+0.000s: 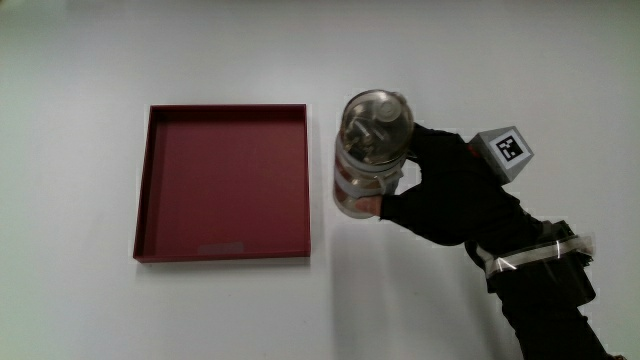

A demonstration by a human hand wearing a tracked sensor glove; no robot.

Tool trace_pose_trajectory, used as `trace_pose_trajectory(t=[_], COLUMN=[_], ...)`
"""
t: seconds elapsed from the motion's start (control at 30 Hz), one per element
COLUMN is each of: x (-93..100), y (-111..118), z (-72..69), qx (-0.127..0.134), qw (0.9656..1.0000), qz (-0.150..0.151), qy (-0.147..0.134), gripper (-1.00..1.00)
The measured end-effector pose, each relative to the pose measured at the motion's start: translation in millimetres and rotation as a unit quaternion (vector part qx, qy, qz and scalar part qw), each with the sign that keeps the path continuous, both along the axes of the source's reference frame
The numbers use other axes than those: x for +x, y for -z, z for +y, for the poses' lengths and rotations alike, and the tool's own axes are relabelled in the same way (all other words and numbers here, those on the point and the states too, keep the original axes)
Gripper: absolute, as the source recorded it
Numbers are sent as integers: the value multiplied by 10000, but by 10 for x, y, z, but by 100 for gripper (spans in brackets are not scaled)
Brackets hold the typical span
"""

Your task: Place bottle

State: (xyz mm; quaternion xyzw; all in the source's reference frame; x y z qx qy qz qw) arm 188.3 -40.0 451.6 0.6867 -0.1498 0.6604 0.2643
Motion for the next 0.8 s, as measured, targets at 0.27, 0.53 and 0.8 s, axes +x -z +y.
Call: trace_pose_trajectory(t=[0.27, 0.53, 0.8], x=[265, 405, 436], y=[-411, -730, -973], z=[15, 56, 126], qx=[-361, -784, -1011], qw=[9984, 9936, 9907], qz=[247, 454, 490], qy=[-365, -673, -762], gripper=[0, 0, 0])
